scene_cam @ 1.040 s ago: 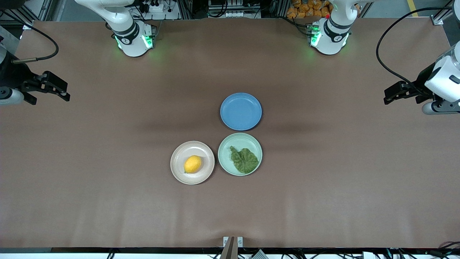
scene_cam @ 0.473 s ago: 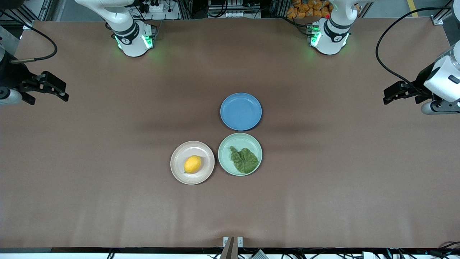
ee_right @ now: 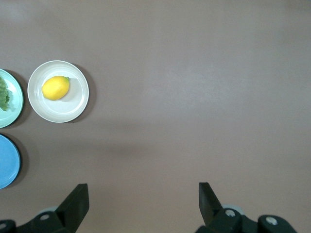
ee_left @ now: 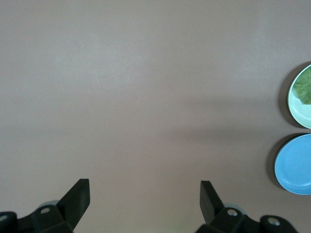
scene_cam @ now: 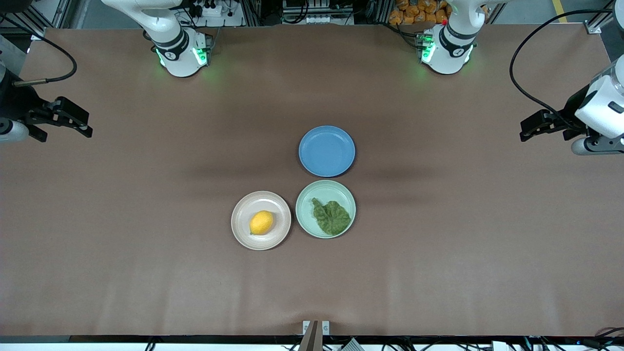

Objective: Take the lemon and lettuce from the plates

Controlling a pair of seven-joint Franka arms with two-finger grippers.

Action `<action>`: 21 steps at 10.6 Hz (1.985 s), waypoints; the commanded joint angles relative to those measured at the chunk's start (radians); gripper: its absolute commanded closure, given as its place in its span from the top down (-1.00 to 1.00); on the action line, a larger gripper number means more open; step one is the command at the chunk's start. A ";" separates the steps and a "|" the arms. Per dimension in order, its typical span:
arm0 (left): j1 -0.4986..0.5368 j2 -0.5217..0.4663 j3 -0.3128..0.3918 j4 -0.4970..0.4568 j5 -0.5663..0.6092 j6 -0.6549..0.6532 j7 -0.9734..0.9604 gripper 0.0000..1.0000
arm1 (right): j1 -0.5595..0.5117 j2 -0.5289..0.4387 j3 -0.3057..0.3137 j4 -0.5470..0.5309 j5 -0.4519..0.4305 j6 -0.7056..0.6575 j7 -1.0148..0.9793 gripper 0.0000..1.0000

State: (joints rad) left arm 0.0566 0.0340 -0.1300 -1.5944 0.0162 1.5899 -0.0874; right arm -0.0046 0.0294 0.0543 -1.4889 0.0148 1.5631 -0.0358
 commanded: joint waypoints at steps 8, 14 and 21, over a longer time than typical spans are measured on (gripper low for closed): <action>0.005 -0.011 -0.008 -0.007 -0.015 0.005 0.009 1.00 | -0.009 -0.013 0.007 -0.017 -0.013 0.003 -0.010 1.00; 0.005 -0.008 -0.016 -0.007 -0.015 0.007 0.008 1.00 | -0.008 -0.013 0.009 -0.034 -0.013 0.002 -0.003 1.00; -0.007 0.023 -0.049 -0.004 -0.016 0.031 -0.031 1.00 | -0.008 -0.011 0.009 -0.036 -0.013 0.002 -0.004 1.00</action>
State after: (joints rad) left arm 0.0518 0.0396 -0.1579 -1.5976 0.0162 1.5945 -0.0875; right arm -0.0045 0.0299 0.0550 -1.5117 0.0147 1.5638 -0.0357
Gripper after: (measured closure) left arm 0.000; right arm 0.000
